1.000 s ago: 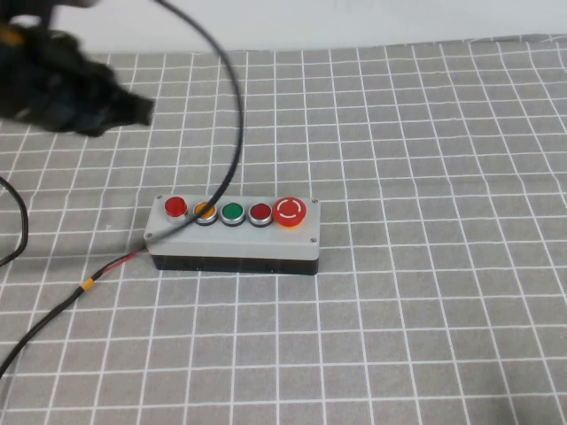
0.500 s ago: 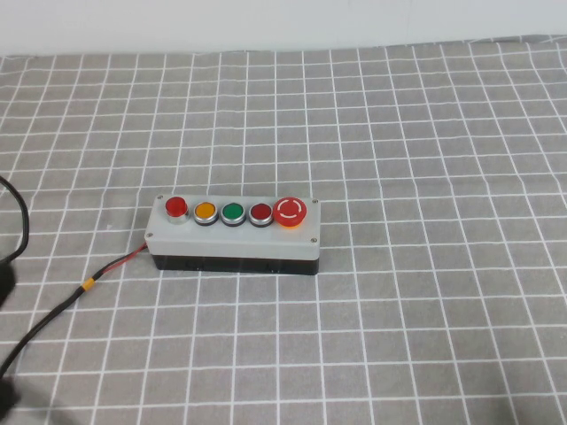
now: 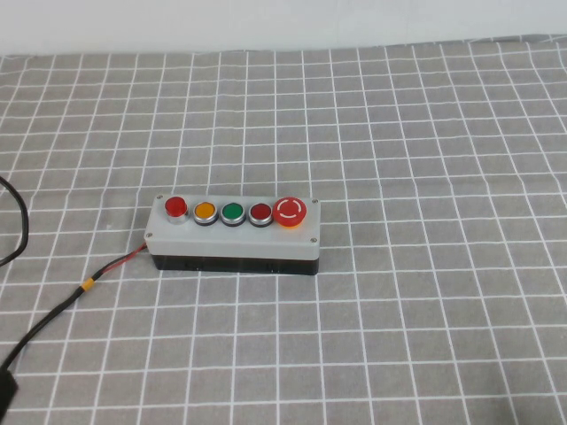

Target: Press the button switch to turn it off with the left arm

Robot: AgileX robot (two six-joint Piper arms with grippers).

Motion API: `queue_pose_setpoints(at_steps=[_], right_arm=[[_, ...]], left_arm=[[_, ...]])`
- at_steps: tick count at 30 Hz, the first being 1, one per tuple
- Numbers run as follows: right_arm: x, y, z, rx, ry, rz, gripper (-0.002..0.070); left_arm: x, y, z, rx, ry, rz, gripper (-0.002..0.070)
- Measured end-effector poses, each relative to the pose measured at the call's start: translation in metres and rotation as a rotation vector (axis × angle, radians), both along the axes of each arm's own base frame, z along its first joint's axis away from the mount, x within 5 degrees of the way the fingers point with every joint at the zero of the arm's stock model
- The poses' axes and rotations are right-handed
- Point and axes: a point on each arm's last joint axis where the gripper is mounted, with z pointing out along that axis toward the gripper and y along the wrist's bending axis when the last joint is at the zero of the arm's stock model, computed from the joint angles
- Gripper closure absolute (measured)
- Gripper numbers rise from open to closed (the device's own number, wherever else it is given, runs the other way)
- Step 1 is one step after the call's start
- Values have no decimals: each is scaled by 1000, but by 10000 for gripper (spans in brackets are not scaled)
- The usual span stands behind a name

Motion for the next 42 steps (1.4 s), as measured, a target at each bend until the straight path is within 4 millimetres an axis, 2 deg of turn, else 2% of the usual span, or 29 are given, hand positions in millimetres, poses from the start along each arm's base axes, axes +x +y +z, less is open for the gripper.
queue_pose_setpoints(at_steps=[8, 14, 18, 22, 30, 42], right_arm=[[0, 0, 0, 0, 0, 0, 692], [0, 0, 0, 0, 0, 0, 692], [0, 0, 0, 0, 0, 0, 692], [0, 0, 0, 0, 0, 0, 692], [0, 0, 0, 0, 0, 0, 692], [0, 0, 0, 0, 0, 0, 692]], left_arm=[[8, 1, -20, 53, 25, 26, 678], [26, 5, -42, 14, -254, 133, 678], [28, 8, -46, -16, -300, 193, 678], [29, 10, -54, 1, -227, 221, 678], [25, 10, -86, 82, 115, 210, 678], [25, 10, -87, 57, 134, 213, 678]])
